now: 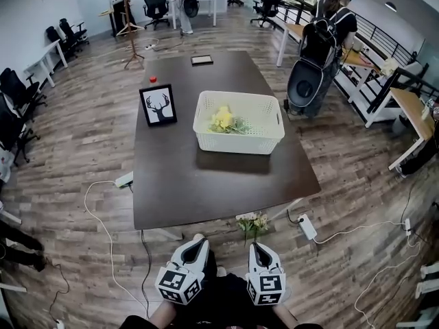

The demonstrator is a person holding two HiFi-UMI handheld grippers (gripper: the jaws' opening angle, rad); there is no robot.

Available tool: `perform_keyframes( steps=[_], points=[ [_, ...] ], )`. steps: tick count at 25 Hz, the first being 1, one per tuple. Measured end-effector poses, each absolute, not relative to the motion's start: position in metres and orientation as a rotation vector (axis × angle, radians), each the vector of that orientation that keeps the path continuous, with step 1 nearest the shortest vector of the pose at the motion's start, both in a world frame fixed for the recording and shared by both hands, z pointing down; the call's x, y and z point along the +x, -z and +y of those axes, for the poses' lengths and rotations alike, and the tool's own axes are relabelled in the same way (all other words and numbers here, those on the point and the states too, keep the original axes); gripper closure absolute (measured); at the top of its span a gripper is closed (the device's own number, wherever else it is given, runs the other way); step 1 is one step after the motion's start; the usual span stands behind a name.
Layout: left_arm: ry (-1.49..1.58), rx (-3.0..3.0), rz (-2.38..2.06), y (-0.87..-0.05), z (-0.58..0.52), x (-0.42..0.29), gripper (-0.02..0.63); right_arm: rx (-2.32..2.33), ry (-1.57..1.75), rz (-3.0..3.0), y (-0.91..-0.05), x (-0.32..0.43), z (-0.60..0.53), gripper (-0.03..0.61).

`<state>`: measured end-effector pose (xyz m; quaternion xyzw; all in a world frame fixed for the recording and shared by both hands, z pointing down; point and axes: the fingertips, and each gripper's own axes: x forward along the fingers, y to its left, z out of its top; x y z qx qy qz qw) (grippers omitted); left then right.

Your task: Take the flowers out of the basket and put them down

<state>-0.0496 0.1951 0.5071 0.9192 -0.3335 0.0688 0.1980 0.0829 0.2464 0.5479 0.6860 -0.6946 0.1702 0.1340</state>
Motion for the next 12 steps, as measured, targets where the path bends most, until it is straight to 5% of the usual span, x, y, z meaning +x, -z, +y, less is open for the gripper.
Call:
perform_keyframes(
  steps=[12],
  points=[
    [-0.219, 2.599, -0.842, -0.512, 0.123, -0.018, 0.606, 2.050, -0.533, -1.973, -0.550, 0.114, 0.193, 0.572]
  ],
)
